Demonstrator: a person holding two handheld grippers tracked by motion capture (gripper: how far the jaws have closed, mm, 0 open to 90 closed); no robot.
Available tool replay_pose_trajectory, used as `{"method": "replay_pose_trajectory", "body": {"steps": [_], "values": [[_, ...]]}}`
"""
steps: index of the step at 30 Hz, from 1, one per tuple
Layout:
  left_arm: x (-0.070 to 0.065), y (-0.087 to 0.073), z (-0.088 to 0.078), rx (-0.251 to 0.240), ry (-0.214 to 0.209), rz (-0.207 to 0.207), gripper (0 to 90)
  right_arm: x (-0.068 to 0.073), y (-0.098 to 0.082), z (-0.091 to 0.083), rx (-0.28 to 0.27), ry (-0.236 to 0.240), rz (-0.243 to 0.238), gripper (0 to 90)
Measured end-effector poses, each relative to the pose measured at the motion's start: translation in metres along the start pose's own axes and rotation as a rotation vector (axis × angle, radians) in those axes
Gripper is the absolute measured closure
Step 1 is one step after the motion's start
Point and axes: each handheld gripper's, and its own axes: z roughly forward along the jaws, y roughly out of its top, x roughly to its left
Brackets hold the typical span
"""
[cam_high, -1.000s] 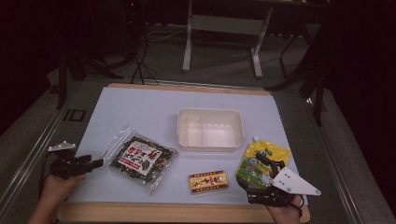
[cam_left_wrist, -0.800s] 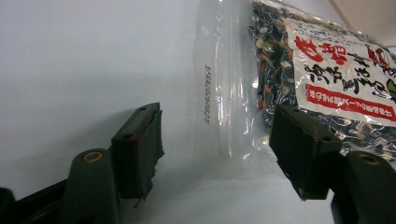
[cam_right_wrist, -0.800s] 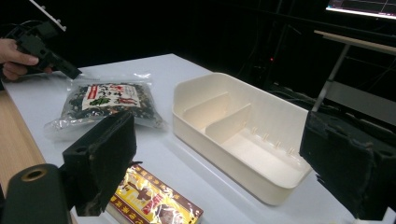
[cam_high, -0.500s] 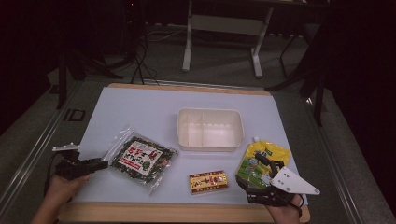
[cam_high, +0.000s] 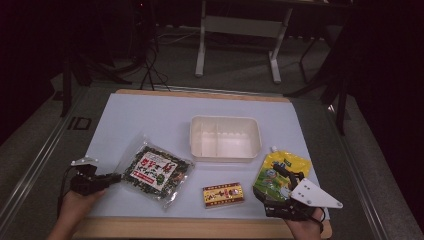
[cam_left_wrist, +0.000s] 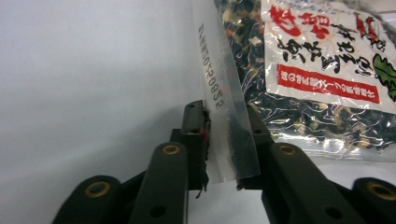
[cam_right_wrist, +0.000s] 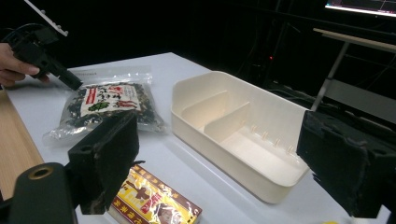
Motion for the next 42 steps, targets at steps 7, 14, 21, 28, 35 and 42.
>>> {"method": "replay_pose_trajectory", "body": {"steps": [7, 14, 21, 28, 35, 42], "values": [[0.005, 0.003, -0.003, 0.003, -0.021, -0.038, 87.0, 0.000, 0.000, -0.001, 0.001, 0.001, 0.004, 12.9], [-0.004, 0.009, -0.011, -0.019, -0.008, -0.022, 88.5, -0.003, 0.000, -0.002, -0.007, -0.009, 0.019, 13.0], [-0.030, 0.028, -0.036, -0.093, 0.022, 0.061, 88.6, -0.003, 0.000, 0.000, 0.004, 0.002, 0.028, 11.3], [-0.044, 0.039, -0.049, -0.145, 0.020, 0.077, 89.1, -0.003, 0.001, -0.001, 0.000, 0.017, 0.034, 10.4], [-0.065, 0.046, -0.063, -0.215, 0.013, 0.101, 89.1, -0.002, 0.002, -0.002, 0.005, 0.023, 0.045, 10.3], [-0.085, 0.055, -0.073, -0.235, -0.017, 0.153, 89.1, -0.002, 0.003, -0.002, 0.004, 0.035, 0.049, 10.4]]}}
